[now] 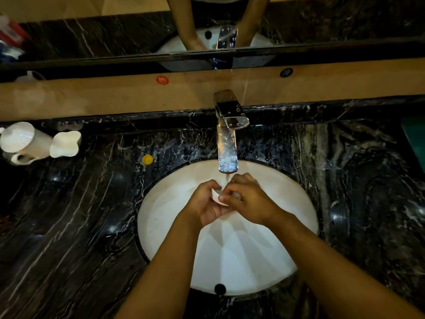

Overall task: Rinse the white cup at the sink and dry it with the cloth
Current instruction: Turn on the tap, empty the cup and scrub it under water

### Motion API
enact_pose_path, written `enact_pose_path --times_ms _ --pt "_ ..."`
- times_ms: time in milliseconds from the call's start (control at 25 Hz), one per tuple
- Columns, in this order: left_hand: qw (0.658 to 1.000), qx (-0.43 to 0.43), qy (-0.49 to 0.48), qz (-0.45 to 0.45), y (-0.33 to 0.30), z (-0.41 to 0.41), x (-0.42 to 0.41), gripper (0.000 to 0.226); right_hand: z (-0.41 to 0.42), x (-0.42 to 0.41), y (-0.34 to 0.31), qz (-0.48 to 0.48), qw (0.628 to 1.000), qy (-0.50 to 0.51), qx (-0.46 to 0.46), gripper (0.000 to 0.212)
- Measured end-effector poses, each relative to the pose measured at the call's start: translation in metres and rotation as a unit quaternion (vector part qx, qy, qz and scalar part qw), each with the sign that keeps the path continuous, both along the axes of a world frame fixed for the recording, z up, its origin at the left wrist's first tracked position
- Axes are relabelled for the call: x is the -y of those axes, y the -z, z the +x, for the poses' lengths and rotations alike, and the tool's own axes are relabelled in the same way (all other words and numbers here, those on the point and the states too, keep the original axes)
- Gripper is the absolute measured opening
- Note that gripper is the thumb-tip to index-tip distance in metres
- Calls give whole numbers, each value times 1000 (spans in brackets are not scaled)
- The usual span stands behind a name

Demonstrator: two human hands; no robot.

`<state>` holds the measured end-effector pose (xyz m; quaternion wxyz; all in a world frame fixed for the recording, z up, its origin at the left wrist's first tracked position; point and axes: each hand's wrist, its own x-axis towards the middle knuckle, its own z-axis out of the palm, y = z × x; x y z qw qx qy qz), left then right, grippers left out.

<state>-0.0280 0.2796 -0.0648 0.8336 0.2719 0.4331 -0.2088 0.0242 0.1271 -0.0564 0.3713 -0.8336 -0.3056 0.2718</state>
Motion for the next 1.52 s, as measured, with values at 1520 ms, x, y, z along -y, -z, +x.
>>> enact_pose_path --times_ms 1520 --pt "907 16 -32 420 18 -7 41 21 -13 -34 2 -32 886 397 -236 40"
